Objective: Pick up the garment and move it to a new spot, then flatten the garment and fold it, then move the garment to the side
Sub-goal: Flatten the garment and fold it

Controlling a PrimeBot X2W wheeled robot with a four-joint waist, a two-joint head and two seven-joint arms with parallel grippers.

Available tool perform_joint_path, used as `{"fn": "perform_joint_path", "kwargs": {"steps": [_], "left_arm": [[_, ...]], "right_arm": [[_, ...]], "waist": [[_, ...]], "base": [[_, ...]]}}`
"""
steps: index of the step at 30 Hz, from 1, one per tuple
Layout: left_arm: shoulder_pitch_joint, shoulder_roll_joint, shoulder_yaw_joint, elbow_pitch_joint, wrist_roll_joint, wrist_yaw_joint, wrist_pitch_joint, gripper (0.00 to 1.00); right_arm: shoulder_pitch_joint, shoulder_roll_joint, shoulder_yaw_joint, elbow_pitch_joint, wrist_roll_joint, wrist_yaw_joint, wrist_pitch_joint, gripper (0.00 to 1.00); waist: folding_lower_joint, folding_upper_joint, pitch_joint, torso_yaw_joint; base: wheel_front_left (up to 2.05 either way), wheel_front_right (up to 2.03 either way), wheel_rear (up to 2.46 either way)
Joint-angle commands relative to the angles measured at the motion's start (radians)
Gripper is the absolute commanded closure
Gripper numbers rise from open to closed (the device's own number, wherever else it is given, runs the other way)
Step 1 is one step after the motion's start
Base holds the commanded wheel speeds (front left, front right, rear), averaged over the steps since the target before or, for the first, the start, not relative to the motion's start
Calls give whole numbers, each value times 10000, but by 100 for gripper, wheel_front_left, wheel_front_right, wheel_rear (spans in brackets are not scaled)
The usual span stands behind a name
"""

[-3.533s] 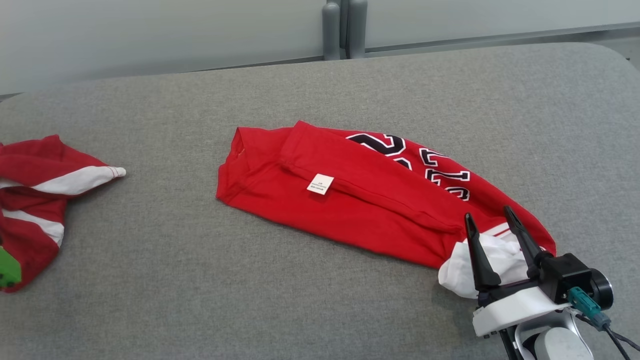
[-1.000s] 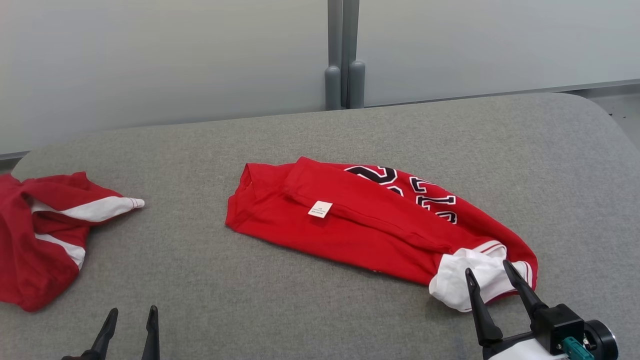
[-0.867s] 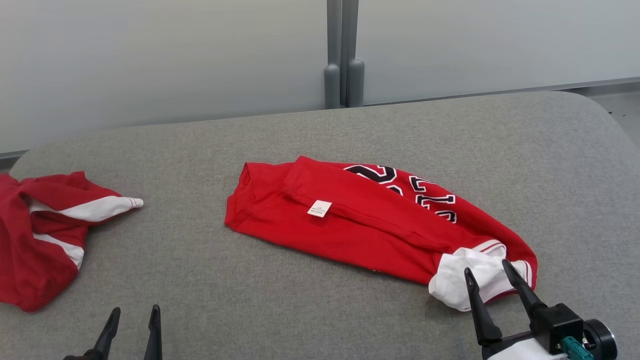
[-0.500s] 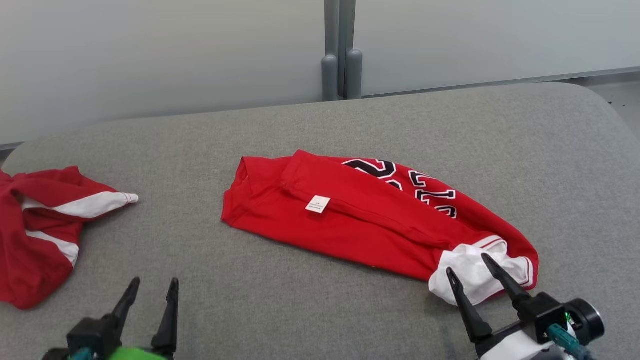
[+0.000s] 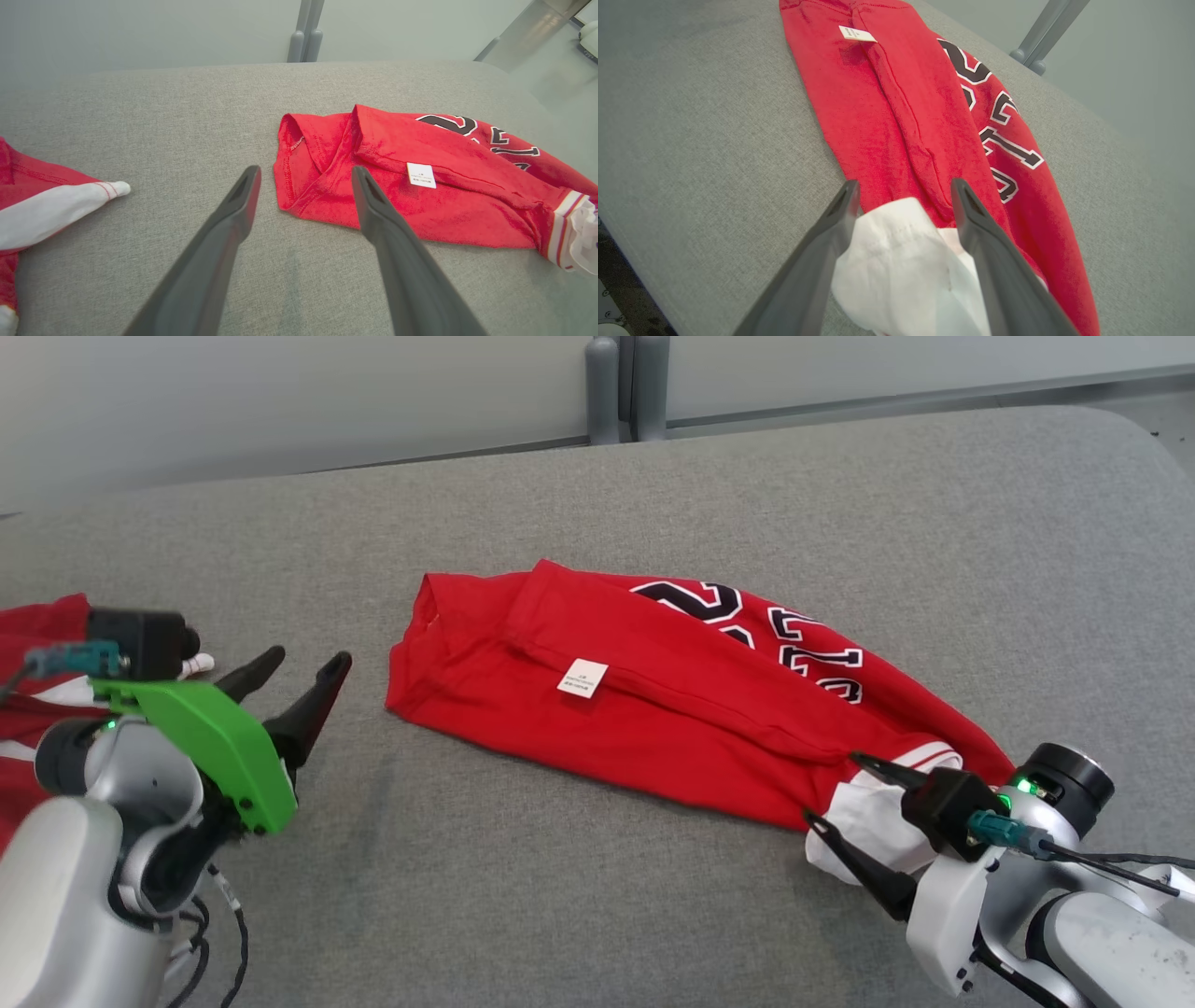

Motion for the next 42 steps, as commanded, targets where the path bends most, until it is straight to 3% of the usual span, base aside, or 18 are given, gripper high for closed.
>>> {"fn": "perform_joint_path", "kwargs": {"steps": [1, 9, 14, 18, 24, 31, 42], "left_arm": [[-587, 52, 30, -72, -469, 50, 746, 0], [-1636, 149, -121, -474, -1631, 623, 3262, 0], [-2002, 101, -41, -387, -1963, 1353, 4129, 0], [-2091, 422, -196, -183, -1771, 1691, 4706, 0], [-2288, 625, -173, -81, -1613, 1849, 4857, 0], [-2566, 284, -412, 73, -1551, 1967, 4928, 0], [-2445, 687, -526, 536, -1268, 1730, 4690, 0]], "right_arm": [[-215, -325, 426, -270, 357, -6, 277, 0], [-542, -1078, 1182, -1029, 896, -7, 669, 0], [-788, -952, 1419, -1068, 740, -6, 524, 0], [-1020, -686, 1592, -956, 674, -6, 367, 0], [-1244, -330, 1740, -710, 444, -6, 78, 0], [-1305, 22, 1876, -425, 156, -6, -162, 0], [-1446, 460, 2087, -232, 45, -6, -390, 0]], "waist": [[0, 119, 350, -278], [0, 119, 684, -903], [0, 119, 960, -1382], [0, 119, 1187, -1757], [0, 119, 1561, -2218], [0, 119, 1853, -2551], [0, 119, 2037, -3071]], "base": [[0, 0, 0], [0, 0, 0], [0, 0, 0], [0, 0, 0], [0, 0, 0], [0, 0, 0], [0, 0, 0]]}}
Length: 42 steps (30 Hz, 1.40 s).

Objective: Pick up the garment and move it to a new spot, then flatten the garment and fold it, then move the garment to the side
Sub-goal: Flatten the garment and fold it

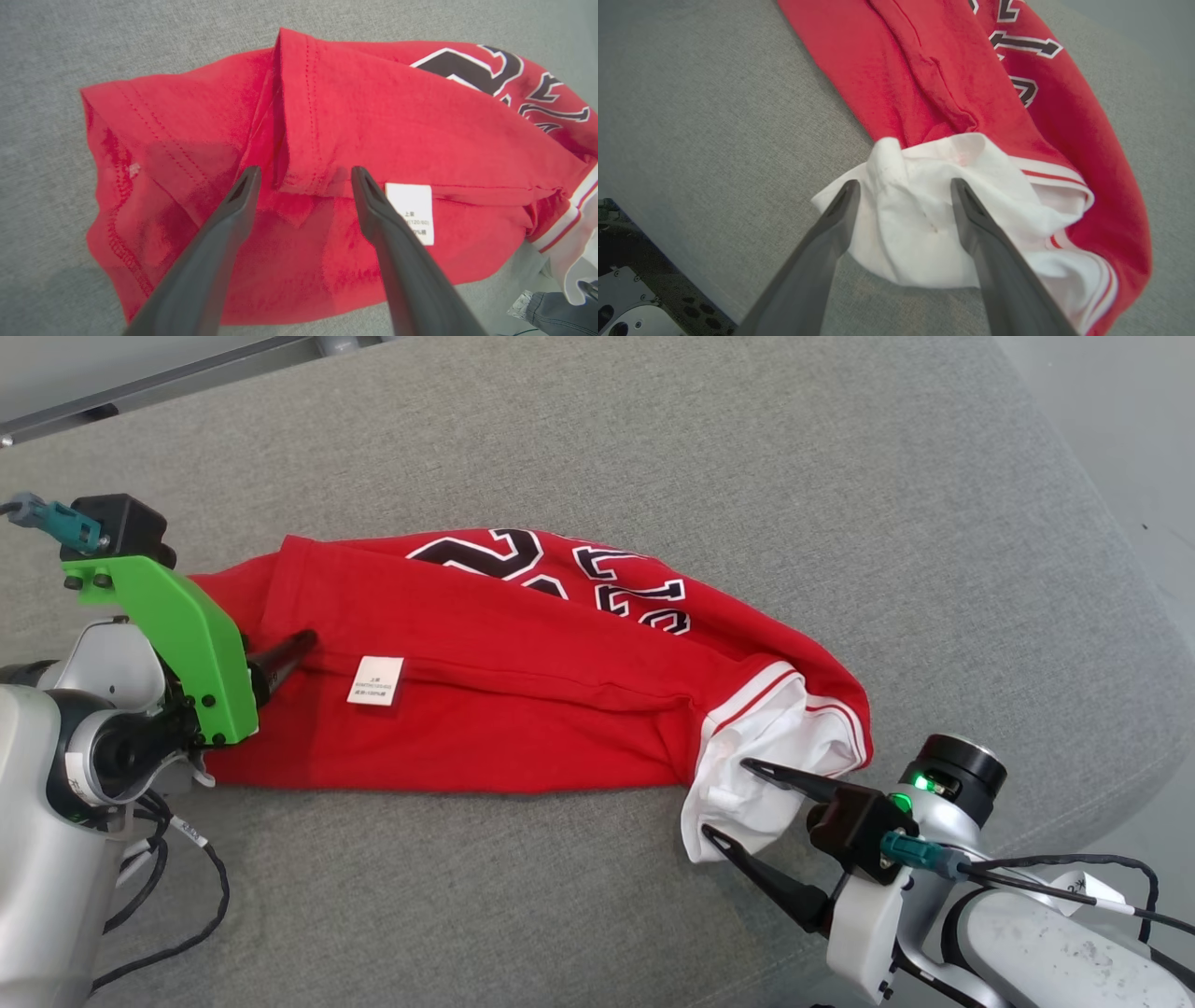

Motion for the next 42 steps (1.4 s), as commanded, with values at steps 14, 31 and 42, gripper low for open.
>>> {"fn": "perform_joint_path", "kwargs": {"steps": [14, 31, 42], "left_arm": [[-159, 25, -125, -61, 30, -413, -330, 100], [75, 85, 526, -1476, -1063, -311, -4, 100], [344, 175, 856, -2410, -1215, 40, -110, 100]], "right_arm": [[-138, 370, 12, 420, -192, -6, -306, 0], [387, 552, -140, 602, -385, -6, -441, 0], [565, 425, -417, 486, -844, -6, -236, 13]], "waist": [[0, 119, 180, -265], [0, 119, 96, -126], [0, 119, 134, 70]], "base": [[0, 0, 0], [0, 0, 0], [0, 0, 0]]}}
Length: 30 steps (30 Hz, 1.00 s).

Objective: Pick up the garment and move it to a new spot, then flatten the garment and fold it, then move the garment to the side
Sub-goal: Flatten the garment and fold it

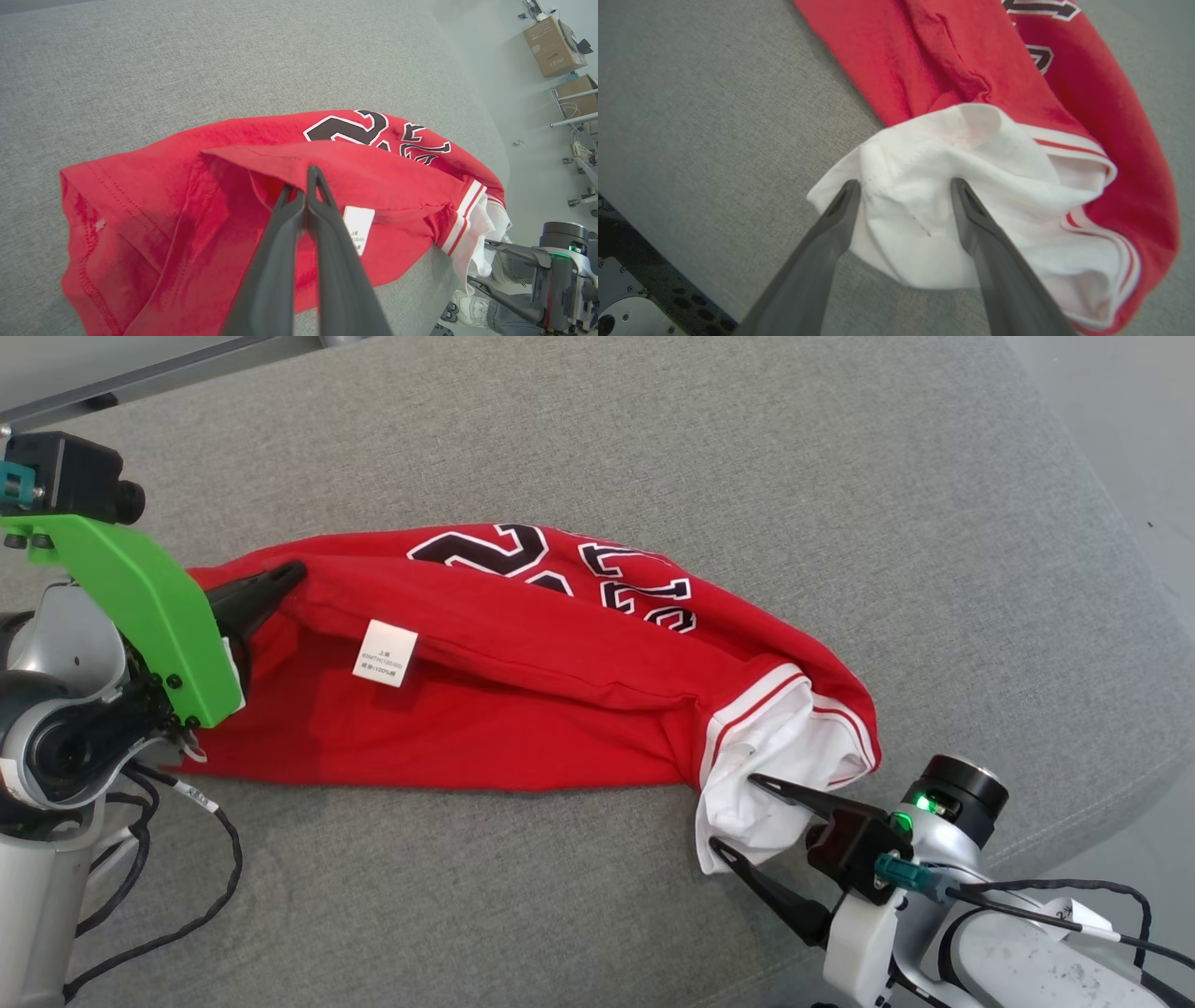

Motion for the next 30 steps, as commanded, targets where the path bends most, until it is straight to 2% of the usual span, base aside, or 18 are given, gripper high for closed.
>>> {"fn": "perform_joint_path", "kwargs": {"steps": [1, 2, 3, 9, 13, 17, 23, 30], "left_arm": [[128, 25, 36, -64, -1, 38, -70, 100], [150, 10, 35, -74, 2, 44, -102, 100], [168, 6, 52, -86, 3, 54, -117, 100], [269, 14, 258, -181, -126, 94, -309, 100], [463, 130, 517, -449, -295, 31, -415, 100], [540, 258, 881, -956, -472, 29, -572, 100], [503, 156, 1675, -1903, -809, 138, -1099, 100], [735, 73, 2402, -3157, -1073, 203, -1573, 100]], "right_arm": [[-27, 103, -79, 75, -75, -6, -17, 58], [-35, 101, -96, 128, -98, -6, -23, 93], [-28, 134, -155, 152, -75, -6, -75, 100], [91, 149, -455, 227, 16, -6, -130, 100], [273, 174, -1211, -139, 426, -6, -314, 100], [498, 55, -2738, -1032, 962, -8, -609, 100], [754, 149, -5098, -2663, 1801, -6, -665, 100], [666, -74, -6923, -4063, 3164, -4, -4, 100]], "waist": [[0, 119, 18, 53], [0, 119, 18, 76], [0, 119, 15, 96], [0, 119, -49, 177], [0, 119, -153, 235], [0, 119, -306, 355], [0, 119, -661, 704], [0, 119, -1323, 1383]], "base": [[0, 0, 0], [0, 0, 0], [0, 0, 0], [0, 0, 0], [0, 0, 0], [0, 0, 0], [0, 0, 0], [0, 0, 0]]}}
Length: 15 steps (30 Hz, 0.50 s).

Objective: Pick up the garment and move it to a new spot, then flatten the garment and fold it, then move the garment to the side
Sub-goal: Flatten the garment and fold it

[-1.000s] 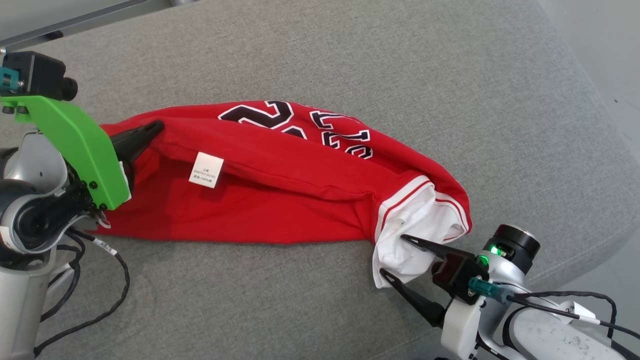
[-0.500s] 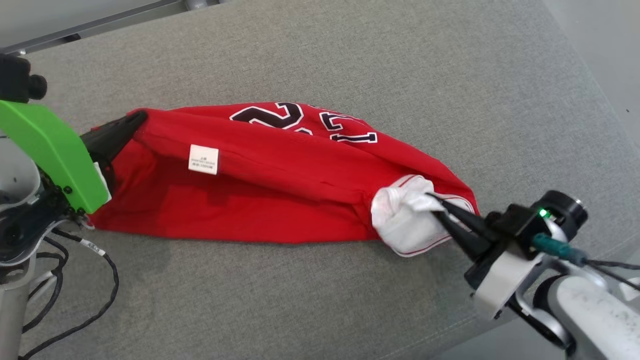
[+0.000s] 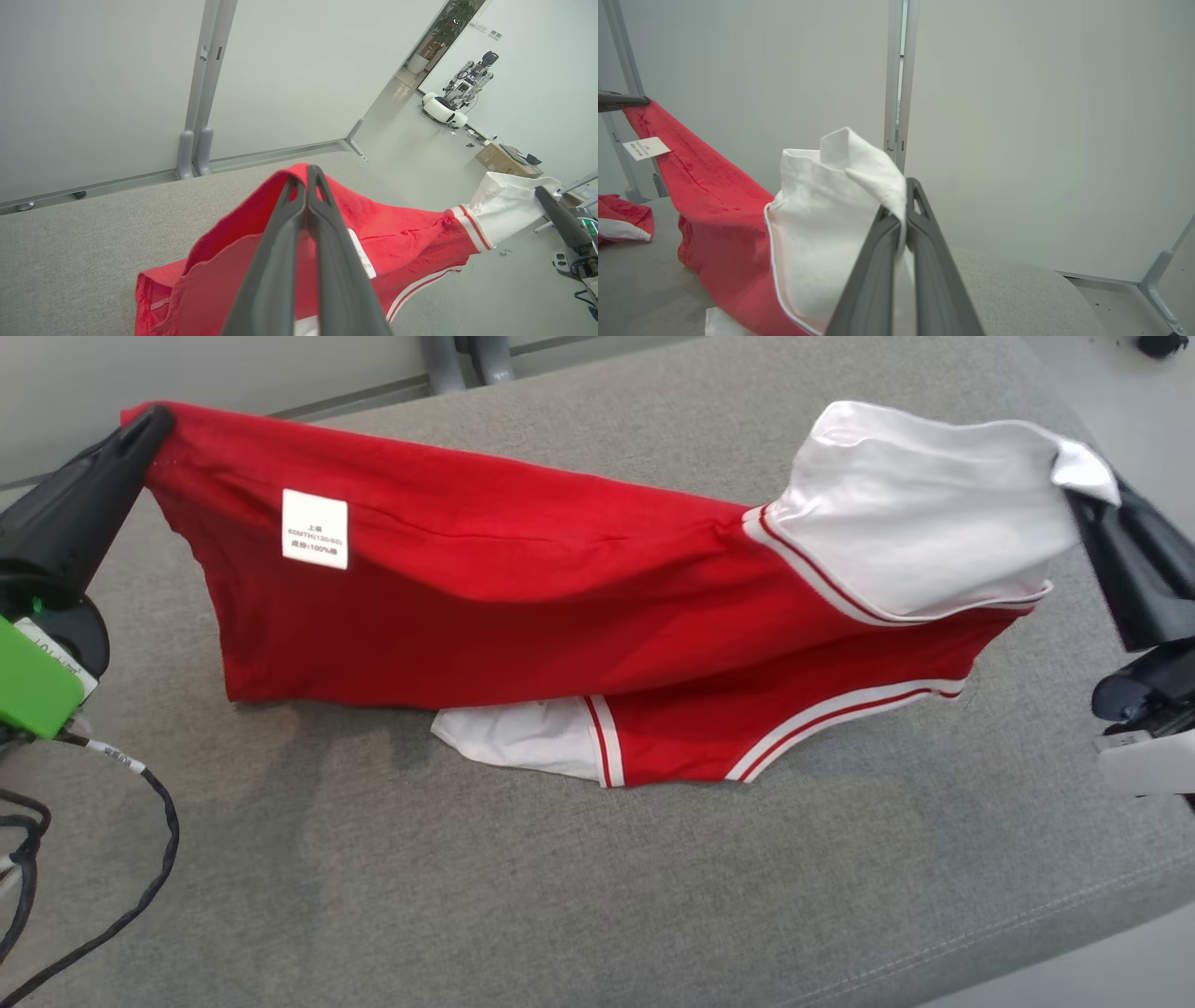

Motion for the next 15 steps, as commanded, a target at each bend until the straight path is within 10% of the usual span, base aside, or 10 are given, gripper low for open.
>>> {"fn": "perform_joint_path", "kwargs": {"steps": [1, 15], "left_arm": [[172, -8, 112, -234, -39, 69, -49, 100], [958, -188, 844, -3647, -735, 1383, 383, 100]], "right_arm": [[-70, -65, -253, -232, 358, -3, 131, 100], [-1301, -607, -2920, -1873, 3595, -1, 1468, 100]], "waist": [[1, 119, -502, 484], [1, 119, -1582, 1751]], "base": [[0, 0, 0], [0, 0, 0]]}}
